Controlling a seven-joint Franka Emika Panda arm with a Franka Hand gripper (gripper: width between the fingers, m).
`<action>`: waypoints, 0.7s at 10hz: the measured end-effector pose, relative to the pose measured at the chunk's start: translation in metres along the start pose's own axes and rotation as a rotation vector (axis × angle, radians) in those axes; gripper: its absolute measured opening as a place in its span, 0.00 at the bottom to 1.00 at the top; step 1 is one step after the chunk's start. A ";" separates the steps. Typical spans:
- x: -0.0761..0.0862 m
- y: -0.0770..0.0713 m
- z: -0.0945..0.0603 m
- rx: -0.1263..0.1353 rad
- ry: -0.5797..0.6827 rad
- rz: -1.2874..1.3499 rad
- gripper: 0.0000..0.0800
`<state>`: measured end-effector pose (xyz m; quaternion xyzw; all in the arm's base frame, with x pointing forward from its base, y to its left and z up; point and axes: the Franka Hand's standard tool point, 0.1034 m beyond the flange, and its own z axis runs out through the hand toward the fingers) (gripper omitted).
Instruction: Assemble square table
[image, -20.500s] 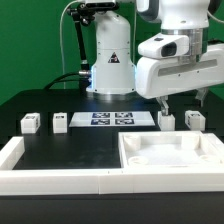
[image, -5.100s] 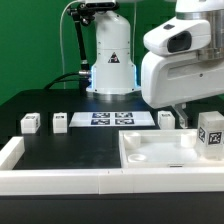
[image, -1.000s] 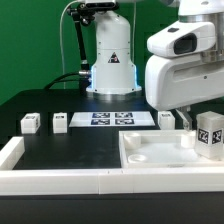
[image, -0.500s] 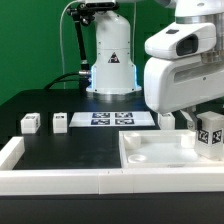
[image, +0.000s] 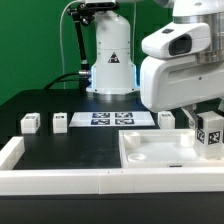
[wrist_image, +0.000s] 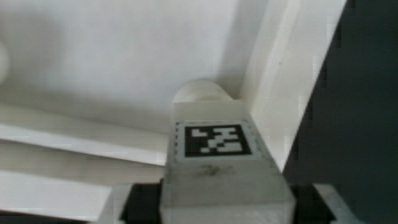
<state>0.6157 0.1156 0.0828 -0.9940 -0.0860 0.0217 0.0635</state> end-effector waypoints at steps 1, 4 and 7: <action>0.001 0.001 0.000 0.003 0.010 0.075 0.37; -0.001 0.002 0.000 0.010 0.089 0.338 0.37; -0.004 0.001 0.001 0.034 0.123 0.644 0.37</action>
Offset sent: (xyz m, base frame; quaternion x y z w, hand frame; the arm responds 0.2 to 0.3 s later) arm -0.0187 -0.0027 -0.0053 0.0044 0.0516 0.2869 0.9566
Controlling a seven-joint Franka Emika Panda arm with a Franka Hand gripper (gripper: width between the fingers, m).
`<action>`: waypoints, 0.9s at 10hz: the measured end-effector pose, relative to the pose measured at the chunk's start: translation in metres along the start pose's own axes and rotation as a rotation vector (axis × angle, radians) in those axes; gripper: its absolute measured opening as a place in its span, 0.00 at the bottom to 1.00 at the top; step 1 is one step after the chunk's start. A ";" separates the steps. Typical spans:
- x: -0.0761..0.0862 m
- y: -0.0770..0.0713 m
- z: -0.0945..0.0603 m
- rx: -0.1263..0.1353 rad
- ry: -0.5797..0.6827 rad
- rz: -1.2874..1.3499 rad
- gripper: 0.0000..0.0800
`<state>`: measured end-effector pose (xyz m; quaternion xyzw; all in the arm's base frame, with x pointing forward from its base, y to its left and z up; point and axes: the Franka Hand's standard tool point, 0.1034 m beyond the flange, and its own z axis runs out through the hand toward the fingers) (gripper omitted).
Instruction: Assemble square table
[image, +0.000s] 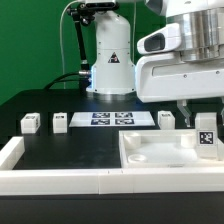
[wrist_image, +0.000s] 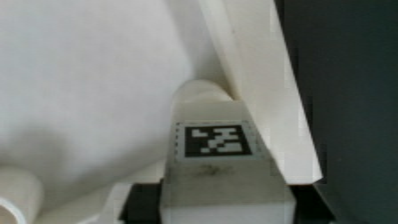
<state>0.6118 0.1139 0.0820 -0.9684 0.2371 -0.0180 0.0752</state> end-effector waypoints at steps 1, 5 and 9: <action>0.000 -0.001 0.000 0.011 -0.002 0.128 0.37; -0.007 -0.009 0.002 0.042 -0.036 0.554 0.37; -0.006 -0.011 0.003 0.059 -0.058 0.688 0.50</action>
Offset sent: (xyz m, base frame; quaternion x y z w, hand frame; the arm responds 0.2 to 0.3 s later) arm -0.0002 0.0094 0.0015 0.0121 -0.0110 0.2908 0.9567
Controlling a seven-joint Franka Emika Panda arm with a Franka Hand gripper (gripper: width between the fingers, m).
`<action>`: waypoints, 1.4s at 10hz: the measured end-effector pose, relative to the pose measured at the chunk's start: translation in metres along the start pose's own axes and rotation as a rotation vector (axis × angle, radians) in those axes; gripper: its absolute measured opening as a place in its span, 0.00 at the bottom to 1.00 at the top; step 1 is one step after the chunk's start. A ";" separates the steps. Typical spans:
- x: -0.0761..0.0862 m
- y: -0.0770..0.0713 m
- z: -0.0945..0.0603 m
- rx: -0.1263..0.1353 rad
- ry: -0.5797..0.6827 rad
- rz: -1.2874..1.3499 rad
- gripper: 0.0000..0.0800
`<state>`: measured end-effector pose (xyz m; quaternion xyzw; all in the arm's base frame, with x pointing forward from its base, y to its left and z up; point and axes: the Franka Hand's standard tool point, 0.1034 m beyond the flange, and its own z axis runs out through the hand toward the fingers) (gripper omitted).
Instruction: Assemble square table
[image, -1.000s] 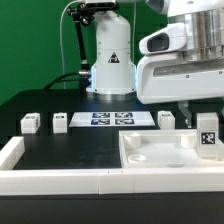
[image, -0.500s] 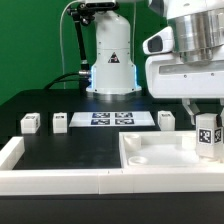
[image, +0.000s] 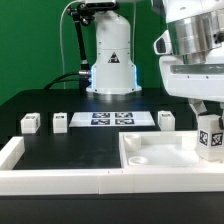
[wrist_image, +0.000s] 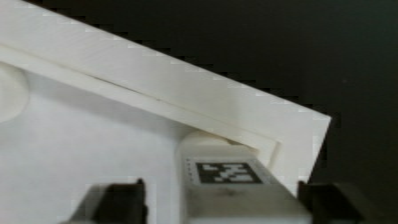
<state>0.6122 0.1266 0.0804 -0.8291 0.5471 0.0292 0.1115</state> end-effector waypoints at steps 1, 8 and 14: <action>0.000 0.000 0.000 -0.001 -0.001 -0.038 0.67; 0.004 -0.005 0.003 -0.034 -0.043 -0.662 0.81; 0.010 -0.010 -0.002 -0.100 -0.031 -1.208 0.81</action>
Offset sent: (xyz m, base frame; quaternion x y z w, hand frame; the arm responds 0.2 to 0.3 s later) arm 0.0060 -0.0010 -0.0006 -0.0144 -0.0361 -0.1921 0.9806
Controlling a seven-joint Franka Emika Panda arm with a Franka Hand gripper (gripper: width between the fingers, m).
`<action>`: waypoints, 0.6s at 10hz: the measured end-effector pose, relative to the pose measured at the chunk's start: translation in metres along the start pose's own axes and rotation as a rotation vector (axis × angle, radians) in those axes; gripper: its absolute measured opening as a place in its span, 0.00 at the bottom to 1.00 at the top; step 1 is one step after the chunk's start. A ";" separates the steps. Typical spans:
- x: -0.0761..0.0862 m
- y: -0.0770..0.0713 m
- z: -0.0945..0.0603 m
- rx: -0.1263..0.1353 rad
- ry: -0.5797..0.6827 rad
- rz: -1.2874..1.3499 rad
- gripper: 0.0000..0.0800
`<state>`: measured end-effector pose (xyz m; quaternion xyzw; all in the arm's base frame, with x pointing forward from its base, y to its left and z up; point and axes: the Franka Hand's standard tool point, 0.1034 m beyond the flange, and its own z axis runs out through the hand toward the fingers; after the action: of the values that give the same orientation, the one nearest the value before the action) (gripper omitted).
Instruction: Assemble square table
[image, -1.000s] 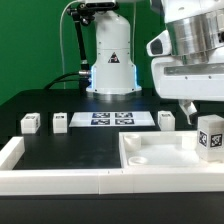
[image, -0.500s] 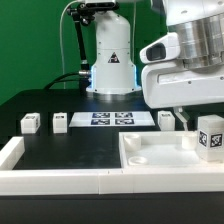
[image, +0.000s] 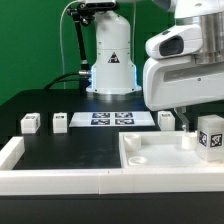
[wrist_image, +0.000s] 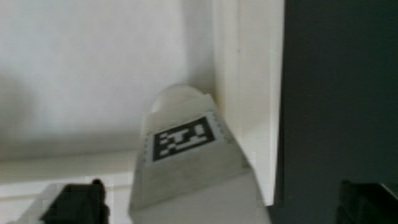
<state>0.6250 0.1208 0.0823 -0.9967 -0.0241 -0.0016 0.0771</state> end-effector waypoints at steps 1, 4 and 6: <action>0.002 0.002 0.000 -0.002 0.014 -0.091 0.81; 0.004 0.013 -0.001 -0.005 0.057 -0.191 0.75; 0.004 0.012 0.000 -0.005 0.056 -0.192 0.51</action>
Offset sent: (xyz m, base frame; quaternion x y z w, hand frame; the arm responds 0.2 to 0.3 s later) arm -0.0088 -0.0040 0.0021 0.0593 0.0447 -0.0355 0.9966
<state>0.6300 0.1089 0.0809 -0.9896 -0.1176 -0.0371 0.0746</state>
